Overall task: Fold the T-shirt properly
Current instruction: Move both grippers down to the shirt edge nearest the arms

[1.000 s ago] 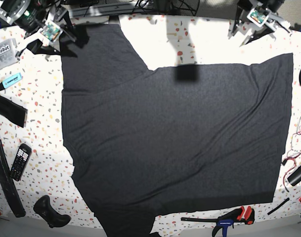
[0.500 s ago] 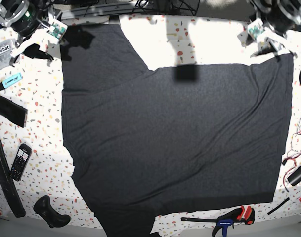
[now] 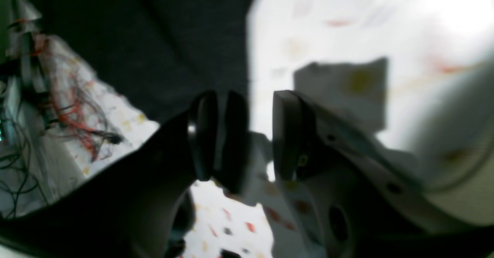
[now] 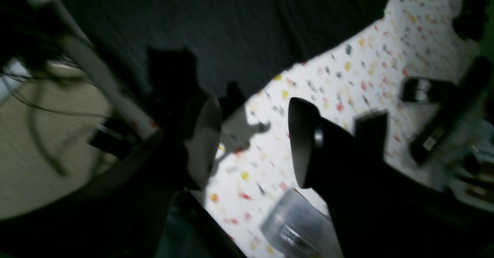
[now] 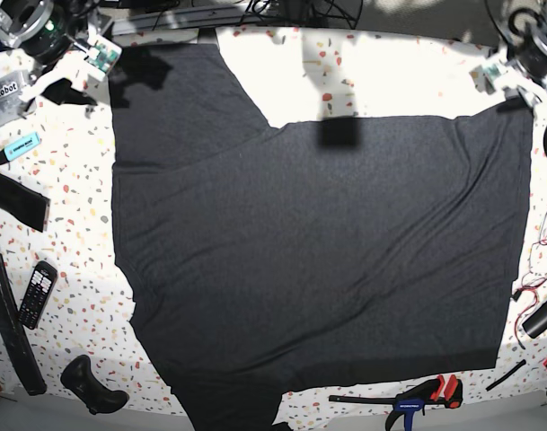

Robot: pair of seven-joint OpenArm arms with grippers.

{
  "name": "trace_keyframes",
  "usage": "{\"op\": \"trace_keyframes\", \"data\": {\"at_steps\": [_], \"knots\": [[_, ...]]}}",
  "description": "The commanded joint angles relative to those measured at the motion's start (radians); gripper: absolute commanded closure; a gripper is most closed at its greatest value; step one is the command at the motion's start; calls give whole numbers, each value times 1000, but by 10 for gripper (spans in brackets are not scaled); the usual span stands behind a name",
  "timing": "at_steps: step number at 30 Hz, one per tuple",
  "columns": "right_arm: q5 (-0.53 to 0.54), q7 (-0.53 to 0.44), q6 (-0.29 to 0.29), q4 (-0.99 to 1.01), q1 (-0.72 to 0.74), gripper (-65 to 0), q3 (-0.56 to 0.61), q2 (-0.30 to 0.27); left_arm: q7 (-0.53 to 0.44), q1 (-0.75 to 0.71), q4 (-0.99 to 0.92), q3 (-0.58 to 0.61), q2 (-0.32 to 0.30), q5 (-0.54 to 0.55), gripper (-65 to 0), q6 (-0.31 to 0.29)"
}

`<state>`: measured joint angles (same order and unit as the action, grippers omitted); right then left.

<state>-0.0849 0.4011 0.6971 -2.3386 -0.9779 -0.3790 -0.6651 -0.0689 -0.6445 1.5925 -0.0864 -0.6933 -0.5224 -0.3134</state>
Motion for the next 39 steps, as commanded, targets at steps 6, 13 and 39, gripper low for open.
{"op": "trace_keyframes", "data": {"at_steps": [6,13,39], "knots": [[18,-9,1,-18,-5,-314,-7,-11,-18,36,-109,-8,-17,-4,-229,7],[1,-17,1,-16,-5,-314,42,-11,-102,35,-117,-8,23,-2,0,6],[-361,-40,-3,417,380,-313,652,-11,-100,35,-112,-8,45,-2,0,6]]}}
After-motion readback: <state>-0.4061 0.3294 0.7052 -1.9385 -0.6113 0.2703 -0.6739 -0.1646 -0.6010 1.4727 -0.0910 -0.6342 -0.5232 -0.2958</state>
